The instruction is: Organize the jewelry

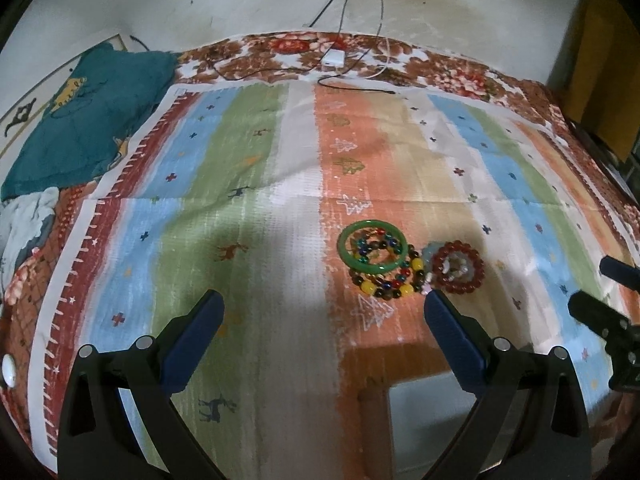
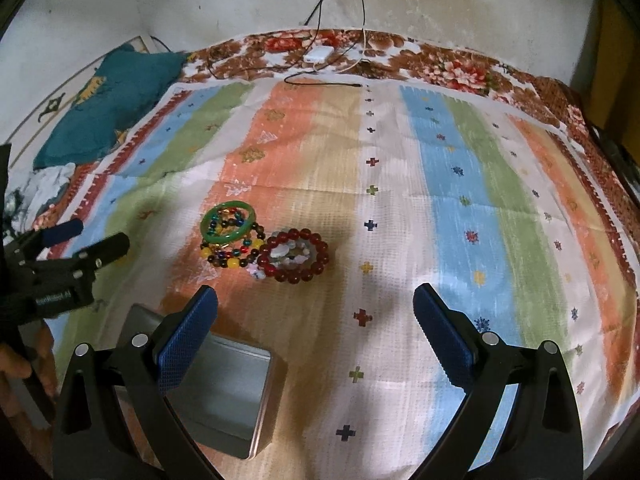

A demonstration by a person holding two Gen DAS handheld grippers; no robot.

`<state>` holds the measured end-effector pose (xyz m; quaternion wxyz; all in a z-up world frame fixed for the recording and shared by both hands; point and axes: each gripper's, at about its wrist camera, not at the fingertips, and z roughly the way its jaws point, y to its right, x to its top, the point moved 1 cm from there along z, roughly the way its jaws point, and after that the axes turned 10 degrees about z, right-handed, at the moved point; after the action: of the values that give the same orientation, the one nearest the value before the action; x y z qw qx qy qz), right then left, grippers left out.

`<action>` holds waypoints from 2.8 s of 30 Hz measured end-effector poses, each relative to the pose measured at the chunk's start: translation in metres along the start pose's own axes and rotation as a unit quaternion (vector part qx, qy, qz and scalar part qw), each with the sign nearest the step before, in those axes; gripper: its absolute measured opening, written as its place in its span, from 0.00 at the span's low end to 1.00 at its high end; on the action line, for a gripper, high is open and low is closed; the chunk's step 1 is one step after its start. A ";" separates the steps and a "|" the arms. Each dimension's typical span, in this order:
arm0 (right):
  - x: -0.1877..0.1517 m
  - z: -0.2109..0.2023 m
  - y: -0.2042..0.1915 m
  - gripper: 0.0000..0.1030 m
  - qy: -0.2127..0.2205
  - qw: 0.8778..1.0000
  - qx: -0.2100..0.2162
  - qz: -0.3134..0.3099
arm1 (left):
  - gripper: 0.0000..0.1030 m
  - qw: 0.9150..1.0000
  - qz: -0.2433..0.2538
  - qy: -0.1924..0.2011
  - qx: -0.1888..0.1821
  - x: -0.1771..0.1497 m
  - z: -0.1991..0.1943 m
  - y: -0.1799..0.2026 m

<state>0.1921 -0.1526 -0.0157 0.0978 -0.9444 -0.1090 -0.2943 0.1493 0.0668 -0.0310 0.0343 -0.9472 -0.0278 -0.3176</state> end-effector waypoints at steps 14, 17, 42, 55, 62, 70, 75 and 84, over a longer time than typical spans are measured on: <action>0.014 0.037 0.008 0.96 -0.046 0.999 -0.002 0.018 | 0.95 0.999 -0.020 -0.043 -0.008 0.012 0.042 -0.011; 0.018 0.047 0.010 0.96 -0.057 0.998 -0.002 0.024 | 0.95 0.999 -0.020 -0.049 -0.007 0.014 0.050 -0.012; 0.028 0.102 0.022 0.96 -0.116 0.991 0.020 0.067 | 0.75 0.989 -0.085 -0.106 -0.053 0.022 0.116 -0.035; 0.031 0.131 0.025 0.74 -0.148 0.985 0.029 0.083 | 0.73 0.989 -0.071 -0.113 -0.057 0.028 0.139 -0.032; 0.030 0.142 0.025 0.54 -0.158 0.984 0.022 0.081 | 0.73 0.990 -0.060 -0.113 -0.057 0.032 0.146 -0.030; 0.030 0.151 0.028 0.42 -0.164 0.983 0.013 0.081 | 0.52 0.991 -0.036 -0.121 -0.043 0.035 0.151 -0.022; 0.030 0.151 0.028 0.23 -0.163 0.983 0.016 0.077 | 0.31 0.991 -0.044 -0.121 -0.048 0.036 0.153 -0.022; 0.031 0.148 0.023 0.13 -0.164 0.984 0.026 0.058 | 0.07 0.987 -0.048 -0.127 -0.085 0.034 0.152 -0.019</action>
<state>0.3020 -0.1330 -0.1204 0.1202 -0.9818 -0.0760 -0.1263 0.2664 0.0997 -0.1304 -0.0650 -0.9770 -0.0500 -0.1968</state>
